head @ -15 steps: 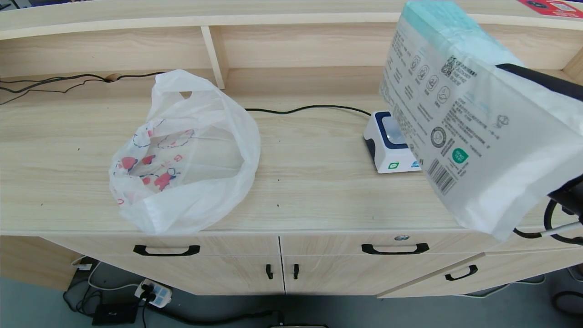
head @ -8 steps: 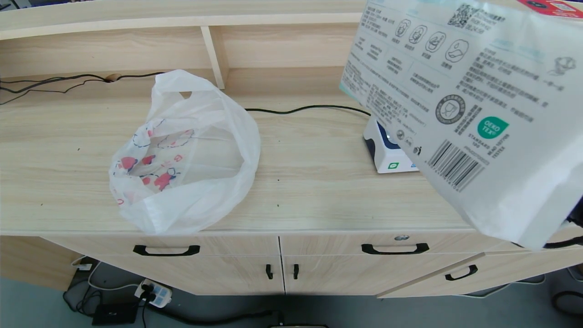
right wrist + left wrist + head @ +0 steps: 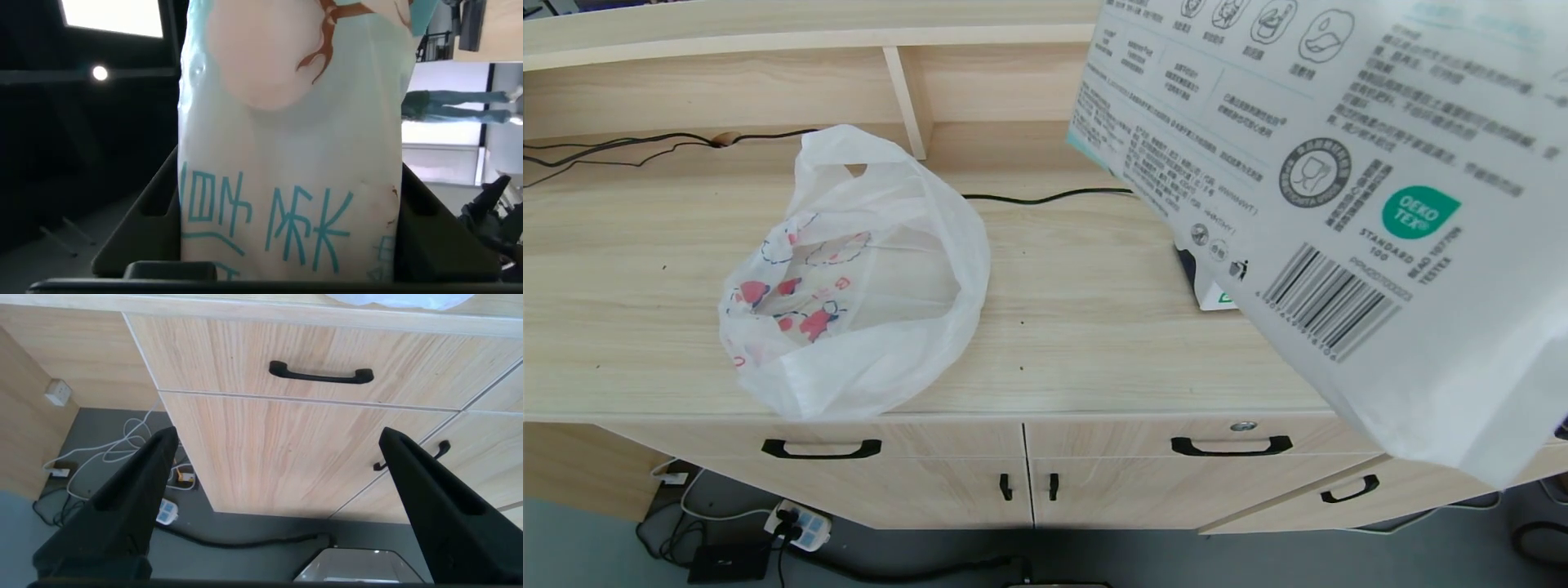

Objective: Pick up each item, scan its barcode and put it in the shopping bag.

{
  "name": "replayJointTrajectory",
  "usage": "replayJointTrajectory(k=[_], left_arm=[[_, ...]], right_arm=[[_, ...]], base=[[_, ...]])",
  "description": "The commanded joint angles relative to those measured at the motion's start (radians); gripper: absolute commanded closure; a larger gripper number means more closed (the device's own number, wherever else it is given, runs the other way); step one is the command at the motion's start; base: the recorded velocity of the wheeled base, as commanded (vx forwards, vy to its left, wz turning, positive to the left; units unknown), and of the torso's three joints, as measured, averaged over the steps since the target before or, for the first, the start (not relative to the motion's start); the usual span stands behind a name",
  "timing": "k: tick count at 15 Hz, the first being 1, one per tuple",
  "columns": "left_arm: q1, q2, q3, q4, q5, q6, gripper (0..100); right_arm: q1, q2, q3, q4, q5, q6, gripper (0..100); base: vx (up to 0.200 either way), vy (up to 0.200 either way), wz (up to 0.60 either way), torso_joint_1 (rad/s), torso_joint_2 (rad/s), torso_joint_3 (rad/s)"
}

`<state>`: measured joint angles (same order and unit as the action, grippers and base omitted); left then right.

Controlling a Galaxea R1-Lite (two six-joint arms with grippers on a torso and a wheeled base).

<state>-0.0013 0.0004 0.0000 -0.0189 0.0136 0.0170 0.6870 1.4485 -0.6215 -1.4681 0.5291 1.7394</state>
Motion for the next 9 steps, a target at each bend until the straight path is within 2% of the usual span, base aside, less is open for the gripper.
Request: replayJointTrajectory(k=[1, 4, 5, 6, 7, 9], left_arm=[[0.000, 0.000, 0.000, -0.001, 0.000, 0.000, 0], [0.000, 0.000, 0.000, -0.001, 0.000, 0.000, 0], [0.000, 0.000, 0.000, -0.001, 0.000, 0.000, 0], [0.000, 0.000, 0.000, -0.001, 0.000, 0.001, 0], [0.000, 0.000, 0.000, -0.001, 0.000, 0.003, 0], [0.000, 0.000, 0.000, -0.001, 0.000, 0.003, 0]], right_arm=[[0.003, 0.007, 0.003, -0.003, 0.002, -0.003, 100], [-0.001, 0.016, -0.014, 0.002, 0.008, -0.087, 100], [-0.007, 0.006, -0.021, 0.006, 0.069, -0.221, 100], [-0.011, -0.004, -0.020, 0.014, 0.101, -0.282, 100], [-0.029, -0.031, -0.001, 0.077, 0.157, -0.449, 100], [-0.080, -0.066, 0.002, 0.298, 0.152, -0.814, 100]], base=[[0.000, 0.000, 0.00, 0.000, 0.00, 0.000], [0.000, 0.000, 0.00, 0.000, 0.00, 0.000], [0.000, 0.000, 0.00, 0.000, 0.00, 0.000], [0.000, 0.000, 0.00, 0.000, 0.00, 0.000], [0.000, 0.000, 0.00, 0.000, 0.00, 0.000], [0.000, 0.000, 0.00, 0.000, 0.00, 0.000]])
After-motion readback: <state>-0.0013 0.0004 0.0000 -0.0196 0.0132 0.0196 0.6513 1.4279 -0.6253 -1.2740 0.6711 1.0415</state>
